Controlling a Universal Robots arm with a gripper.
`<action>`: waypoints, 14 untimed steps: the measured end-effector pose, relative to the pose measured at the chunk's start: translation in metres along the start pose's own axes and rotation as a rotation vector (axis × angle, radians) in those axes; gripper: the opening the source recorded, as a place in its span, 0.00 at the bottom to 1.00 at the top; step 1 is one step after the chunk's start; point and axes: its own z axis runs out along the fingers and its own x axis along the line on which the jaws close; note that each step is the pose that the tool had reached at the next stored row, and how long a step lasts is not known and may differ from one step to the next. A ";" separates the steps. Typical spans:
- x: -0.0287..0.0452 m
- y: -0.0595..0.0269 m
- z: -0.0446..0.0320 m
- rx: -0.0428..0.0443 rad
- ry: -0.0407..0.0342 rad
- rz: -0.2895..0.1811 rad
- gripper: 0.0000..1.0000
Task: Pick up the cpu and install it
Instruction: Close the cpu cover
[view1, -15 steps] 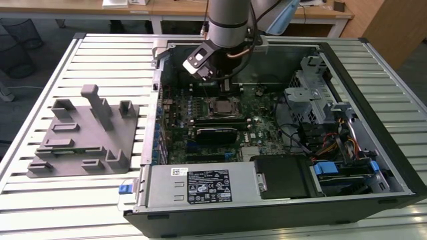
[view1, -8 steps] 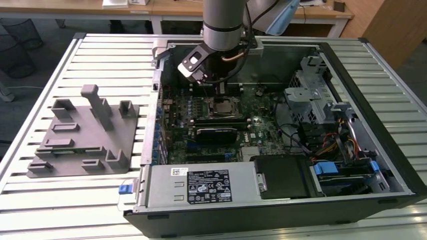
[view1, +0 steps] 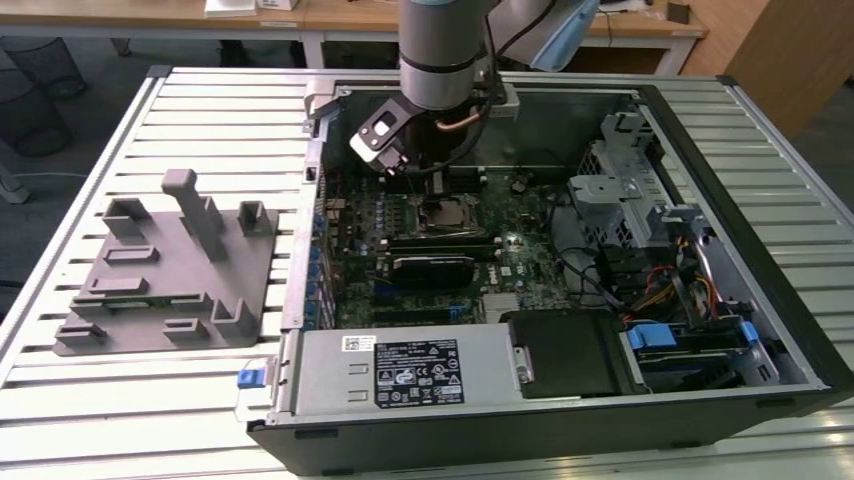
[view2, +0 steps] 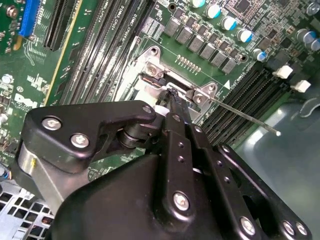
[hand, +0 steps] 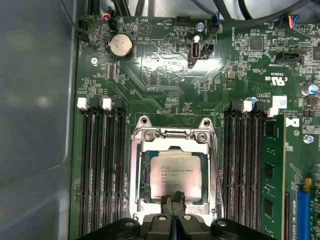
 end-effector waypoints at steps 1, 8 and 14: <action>0.0000 0.0000 0.0013 0.0000 0.0001 0.000 0.11; 0.0000 -0.0002 0.0068 0.0001 0.0000 0.000 0.11; -0.0001 0.0006 0.0084 0.0002 -0.0001 0.000 0.11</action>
